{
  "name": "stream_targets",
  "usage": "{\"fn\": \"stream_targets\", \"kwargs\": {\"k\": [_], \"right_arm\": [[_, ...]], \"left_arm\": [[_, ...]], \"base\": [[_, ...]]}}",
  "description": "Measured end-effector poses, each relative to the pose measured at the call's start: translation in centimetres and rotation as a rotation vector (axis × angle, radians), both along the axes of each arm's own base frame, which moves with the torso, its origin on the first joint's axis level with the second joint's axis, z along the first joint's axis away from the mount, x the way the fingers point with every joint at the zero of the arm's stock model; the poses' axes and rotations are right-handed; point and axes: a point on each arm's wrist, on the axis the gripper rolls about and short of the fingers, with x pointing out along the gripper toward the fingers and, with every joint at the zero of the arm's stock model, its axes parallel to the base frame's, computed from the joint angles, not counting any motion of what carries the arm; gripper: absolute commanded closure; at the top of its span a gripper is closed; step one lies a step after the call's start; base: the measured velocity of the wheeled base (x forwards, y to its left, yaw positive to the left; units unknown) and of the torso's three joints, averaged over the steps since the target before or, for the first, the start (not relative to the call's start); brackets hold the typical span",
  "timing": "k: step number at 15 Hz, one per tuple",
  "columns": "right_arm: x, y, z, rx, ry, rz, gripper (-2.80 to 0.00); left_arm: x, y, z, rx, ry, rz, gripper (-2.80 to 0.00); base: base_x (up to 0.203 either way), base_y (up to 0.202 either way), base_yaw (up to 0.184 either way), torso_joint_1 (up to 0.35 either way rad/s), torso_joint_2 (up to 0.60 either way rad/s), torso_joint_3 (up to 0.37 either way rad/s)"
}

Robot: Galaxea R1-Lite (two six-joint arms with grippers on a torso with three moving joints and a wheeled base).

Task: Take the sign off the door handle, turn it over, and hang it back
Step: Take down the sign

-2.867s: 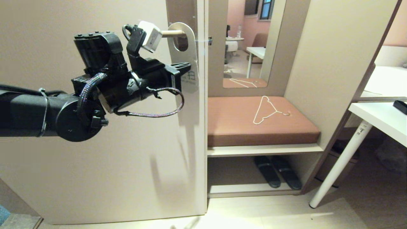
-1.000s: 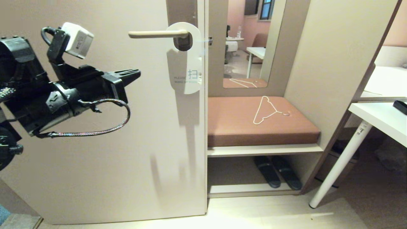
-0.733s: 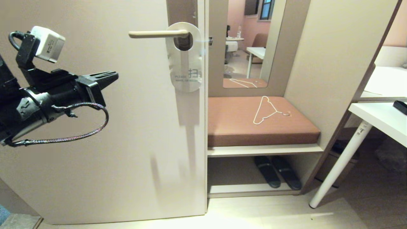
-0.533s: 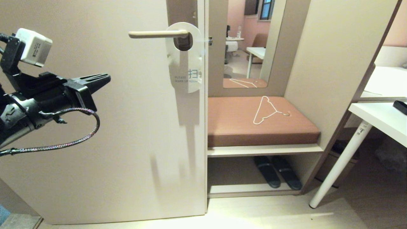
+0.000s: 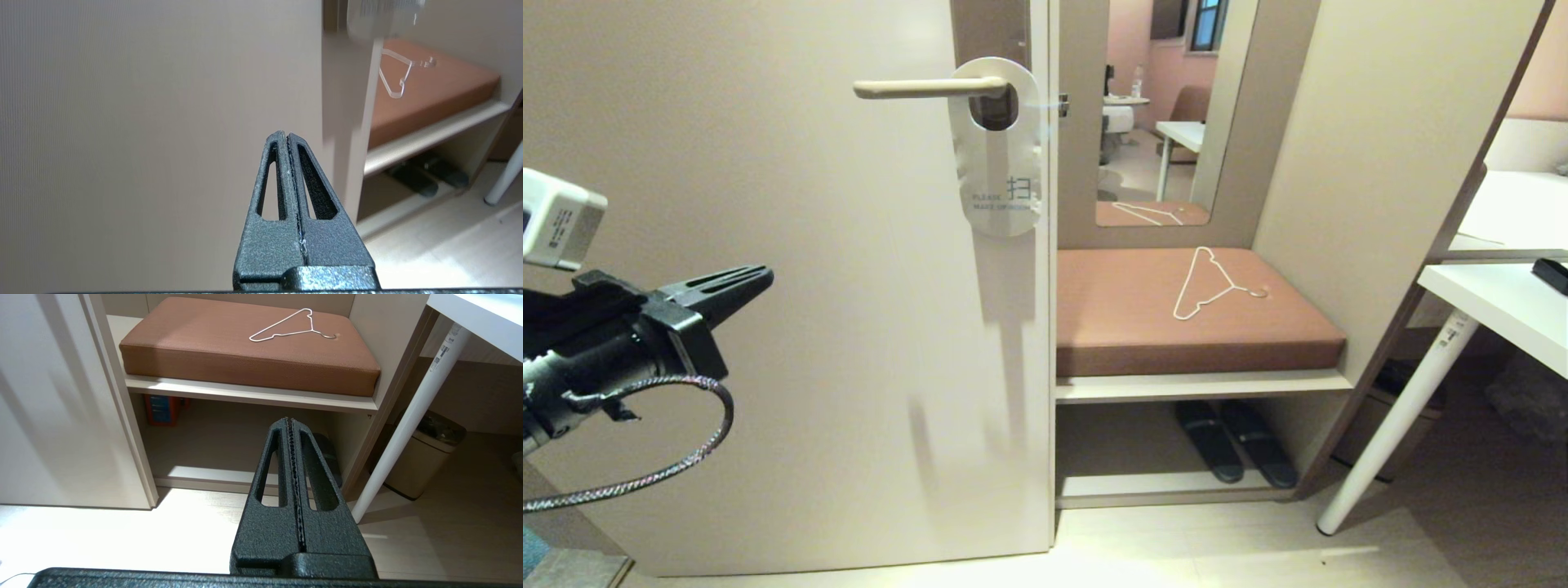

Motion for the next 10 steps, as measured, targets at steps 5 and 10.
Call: {"fn": "stream_targets", "kwargs": {"k": [5,10], "right_arm": [[0.0,0.0,0.0,0.000,0.000,0.000,0.00],[0.0,0.0,0.0,0.000,0.000,0.000,0.00]], "left_arm": [[-2.9,1.5,-2.6,-0.004,0.054,0.087,0.00],[-5.6,2.4,-3.9,-0.006,0.054,0.150,0.00]], "base": [[0.000,0.000,0.000,0.000,0.00,0.000],[0.000,0.000,0.000,0.000,0.00,0.000]]}}
